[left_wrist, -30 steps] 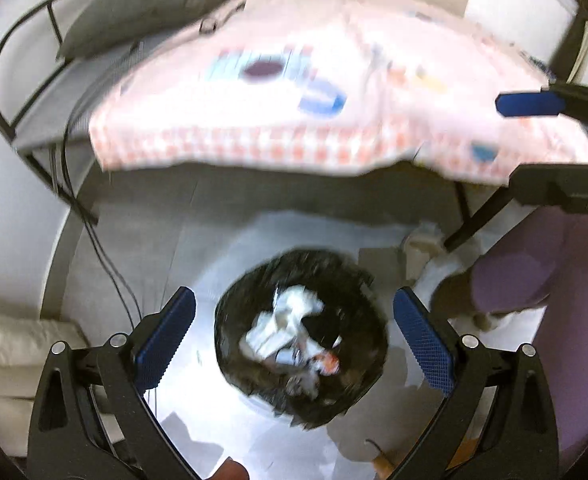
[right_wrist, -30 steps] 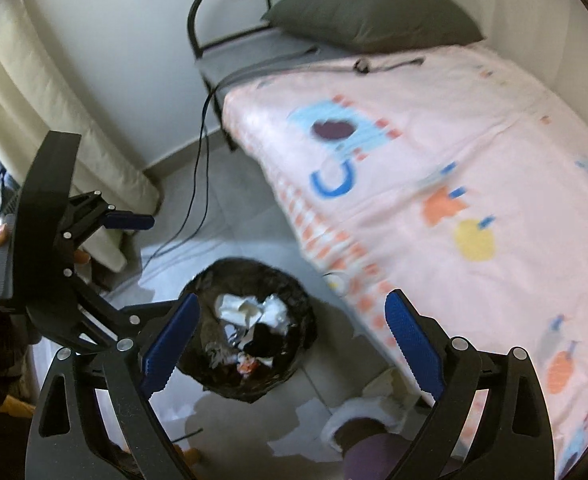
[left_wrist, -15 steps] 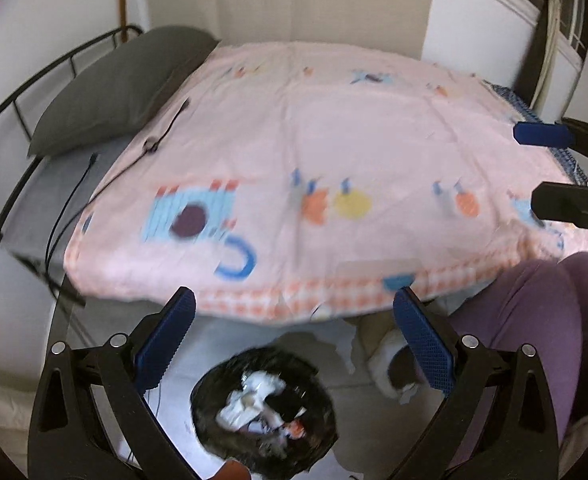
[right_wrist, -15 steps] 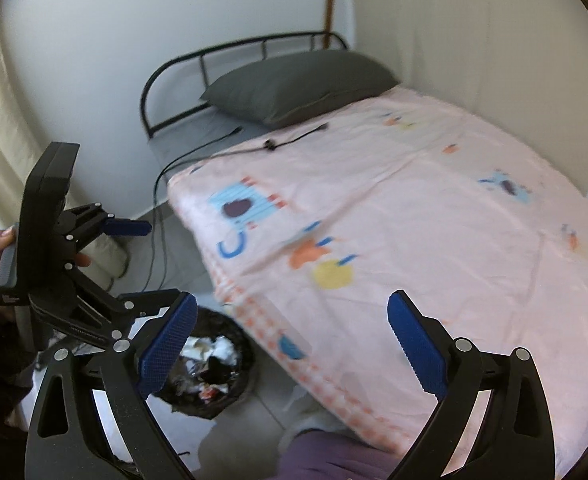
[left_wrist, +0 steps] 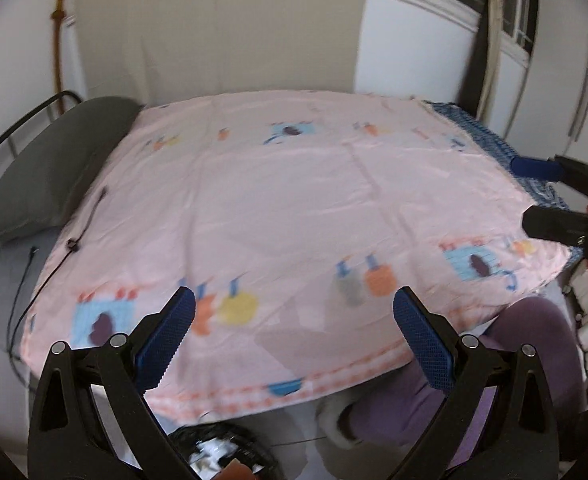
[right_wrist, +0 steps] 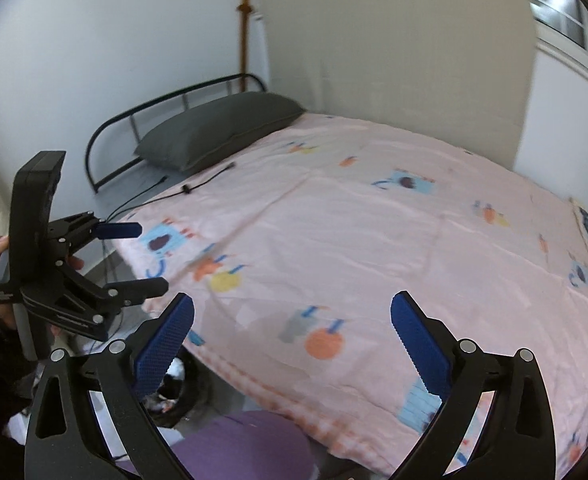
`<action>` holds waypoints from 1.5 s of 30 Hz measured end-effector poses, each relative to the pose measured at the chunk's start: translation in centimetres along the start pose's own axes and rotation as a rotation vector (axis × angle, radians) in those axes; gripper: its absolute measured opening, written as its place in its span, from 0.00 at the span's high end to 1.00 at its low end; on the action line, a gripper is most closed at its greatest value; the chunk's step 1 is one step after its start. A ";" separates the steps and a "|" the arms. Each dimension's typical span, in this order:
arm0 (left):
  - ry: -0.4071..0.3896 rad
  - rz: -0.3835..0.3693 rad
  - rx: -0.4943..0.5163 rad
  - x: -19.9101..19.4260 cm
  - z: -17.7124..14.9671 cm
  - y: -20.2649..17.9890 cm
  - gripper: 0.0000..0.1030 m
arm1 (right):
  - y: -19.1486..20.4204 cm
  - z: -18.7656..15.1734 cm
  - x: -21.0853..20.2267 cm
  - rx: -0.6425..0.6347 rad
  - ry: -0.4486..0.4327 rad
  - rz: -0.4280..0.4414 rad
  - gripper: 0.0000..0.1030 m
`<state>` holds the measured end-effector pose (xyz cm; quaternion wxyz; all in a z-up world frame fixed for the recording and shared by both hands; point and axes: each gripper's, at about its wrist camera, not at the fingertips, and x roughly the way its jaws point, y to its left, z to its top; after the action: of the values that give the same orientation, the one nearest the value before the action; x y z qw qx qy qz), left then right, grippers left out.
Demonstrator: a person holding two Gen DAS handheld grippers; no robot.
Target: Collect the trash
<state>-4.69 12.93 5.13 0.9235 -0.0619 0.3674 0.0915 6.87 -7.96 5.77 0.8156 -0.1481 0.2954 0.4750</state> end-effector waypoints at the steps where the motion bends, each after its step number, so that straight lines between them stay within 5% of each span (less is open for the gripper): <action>1: -0.007 -0.021 0.007 0.1 0.3 -0.4 0.06 | -0.7 -0.3 -0.3 0.009 -0.008 -0.012 0.08; 18: -0.194 -0.132 0.082 1.6 3.1 -8.1 0.06 | -9.4 -7.1 -5.5 0.119 -0.152 -0.122 0.08; 30: -0.191 -0.176 0.146 3.8 0.4 -11.2 0.06 | -10.8 -11.8 -5.0 0.114 -0.215 -0.176 0.08; 45: -0.188 -0.205 0.163 4.2 -0.1 -12.2 0.06 | -10.7 -12.3 -4.9 0.101 -0.235 -0.141 0.08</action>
<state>0.88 1.58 2.70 0.9603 -0.0148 0.2771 -0.0278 10.07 -23.17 -1.20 0.8823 -0.0703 0.2103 0.4152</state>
